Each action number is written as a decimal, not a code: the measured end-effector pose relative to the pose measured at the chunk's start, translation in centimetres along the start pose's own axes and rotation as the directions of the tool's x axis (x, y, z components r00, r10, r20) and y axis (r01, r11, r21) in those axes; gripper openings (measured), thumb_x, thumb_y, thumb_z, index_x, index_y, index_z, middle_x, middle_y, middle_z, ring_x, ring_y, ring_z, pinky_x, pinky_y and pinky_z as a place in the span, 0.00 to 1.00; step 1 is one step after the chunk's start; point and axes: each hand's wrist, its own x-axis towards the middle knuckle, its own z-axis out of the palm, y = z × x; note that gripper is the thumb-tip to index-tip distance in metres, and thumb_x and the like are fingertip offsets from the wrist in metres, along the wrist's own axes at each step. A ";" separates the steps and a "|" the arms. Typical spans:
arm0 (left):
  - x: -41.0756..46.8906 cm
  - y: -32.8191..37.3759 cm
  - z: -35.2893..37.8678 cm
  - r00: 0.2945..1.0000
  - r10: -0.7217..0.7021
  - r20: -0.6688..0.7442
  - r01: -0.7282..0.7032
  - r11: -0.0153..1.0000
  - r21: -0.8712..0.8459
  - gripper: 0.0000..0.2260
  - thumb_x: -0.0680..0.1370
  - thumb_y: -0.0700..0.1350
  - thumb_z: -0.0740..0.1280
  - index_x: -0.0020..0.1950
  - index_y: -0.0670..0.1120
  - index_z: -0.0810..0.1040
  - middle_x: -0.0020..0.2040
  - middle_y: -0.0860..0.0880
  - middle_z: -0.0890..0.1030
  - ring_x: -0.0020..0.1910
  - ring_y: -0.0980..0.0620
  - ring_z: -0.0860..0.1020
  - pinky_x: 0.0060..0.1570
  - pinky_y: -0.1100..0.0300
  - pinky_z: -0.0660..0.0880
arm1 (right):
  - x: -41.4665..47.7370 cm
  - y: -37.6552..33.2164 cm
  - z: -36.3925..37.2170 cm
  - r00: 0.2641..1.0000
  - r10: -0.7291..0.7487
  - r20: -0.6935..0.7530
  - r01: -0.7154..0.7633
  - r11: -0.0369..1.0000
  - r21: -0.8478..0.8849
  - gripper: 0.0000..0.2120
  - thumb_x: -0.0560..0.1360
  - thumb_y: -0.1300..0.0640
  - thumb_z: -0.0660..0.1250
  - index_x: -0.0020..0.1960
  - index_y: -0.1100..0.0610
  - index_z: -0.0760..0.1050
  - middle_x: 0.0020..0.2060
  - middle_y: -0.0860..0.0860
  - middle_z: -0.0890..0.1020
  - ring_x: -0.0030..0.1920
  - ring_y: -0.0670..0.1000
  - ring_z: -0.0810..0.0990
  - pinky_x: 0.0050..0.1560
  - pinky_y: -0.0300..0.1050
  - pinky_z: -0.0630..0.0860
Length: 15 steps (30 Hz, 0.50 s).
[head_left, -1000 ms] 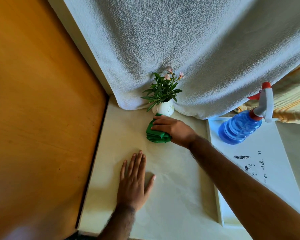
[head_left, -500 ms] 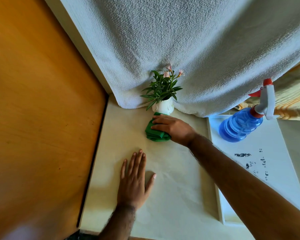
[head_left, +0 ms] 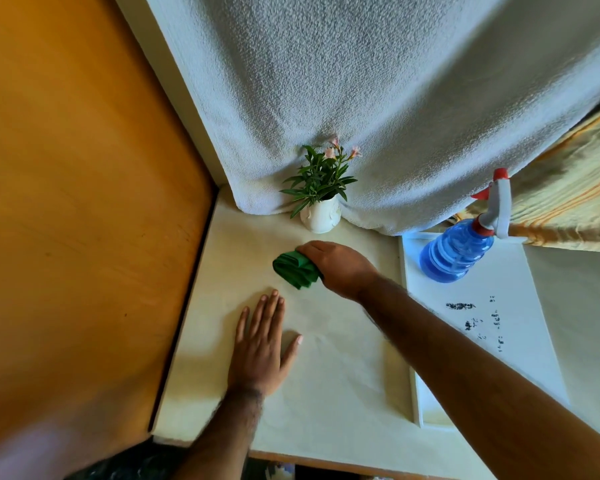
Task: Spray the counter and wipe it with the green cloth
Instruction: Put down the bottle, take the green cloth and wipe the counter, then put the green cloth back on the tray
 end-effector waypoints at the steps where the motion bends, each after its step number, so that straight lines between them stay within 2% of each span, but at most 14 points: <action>1: 0.0 0.0 -0.1 1.000 -0.005 0.010 0.005 1.000 -0.010 0.36 0.84 0.67 0.48 0.86 0.46 0.53 0.86 0.45 0.57 0.85 0.44 0.57 0.81 0.41 0.56 | -1.0 -0.3 -0.4 1.000 0.001 -0.025 -0.001 1.000 0.003 0.25 0.74 0.67 0.65 0.70 0.57 0.73 0.63 0.55 0.80 0.59 0.59 0.79 0.50 0.51 0.79; 6: 0.0 0.1 -0.8 1.000 0.002 0.021 -0.001 1.000 -0.027 0.36 0.83 0.66 0.53 0.85 0.45 0.57 0.85 0.44 0.60 0.84 0.43 0.60 0.81 0.42 0.57 | -8.4 -0.7 -3.4 0.975 0.037 -0.220 -0.050 0.997 -0.053 0.24 0.71 0.57 0.61 0.66 0.60 0.75 0.64 0.56 0.79 0.56 0.60 0.82 0.45 0.51 0.81; 11: 0.0 0.0 -0.9 0.999 0.007 0.033 -0.005 0.999 -0.038 0.36 0.82 0.64 0.54 0.84 0.44 0.59 0.85 0.44 0.60 0.83 0.43 0.61 0.80 0.38 0.61 | -17.1 1.8 -4.0 0.899 0.273 -0.343 -0.312 0.948 -0.063 0.29 0.66 0.67 0.73 0.67 0.61 0.76 0.66 0.58 0.79 0.57 0.61 0.82 0.45 0.53 0.82; 13: 0.0 0.1 -0.9 1.000 0.004 0.030 -0.002 0.999 -0.050 0.35 0.83 0.64 0.54 0.84 0.44 0.60 0.85 0.44 0.61 0.83 0.43 0.61 0.80 0.38 0.61 | -20.4 2.7 -3.5 0.846 0.365 -0.388 -0.420 0.905 -0.067 0.30 0.64 0.70 0.75 0.65 0.62 0.77 0.64 0.59 0.81 0.57 0.62 0.83 0.47 0.55 0.82; 15: 0.0 0.1 -0.8 1.000 0.007 0.013 -0.006 0.999 -0.047 0.35 0.83 0.64 0.53 0.84 0.44 0.60 0.85 0.44 0.61 0.83 0.43 0.61 0.80 0.38 0.61 | -22.8 4.0 -2.2 0.813 0.432 -0.391 -0.498 0.863 -0.081 0.30 0.64 0.71 0.75 0.65 0.63 0.77 0.64 0.60 0.81 0.60 0.63 0.82 0.52 0.57 0.82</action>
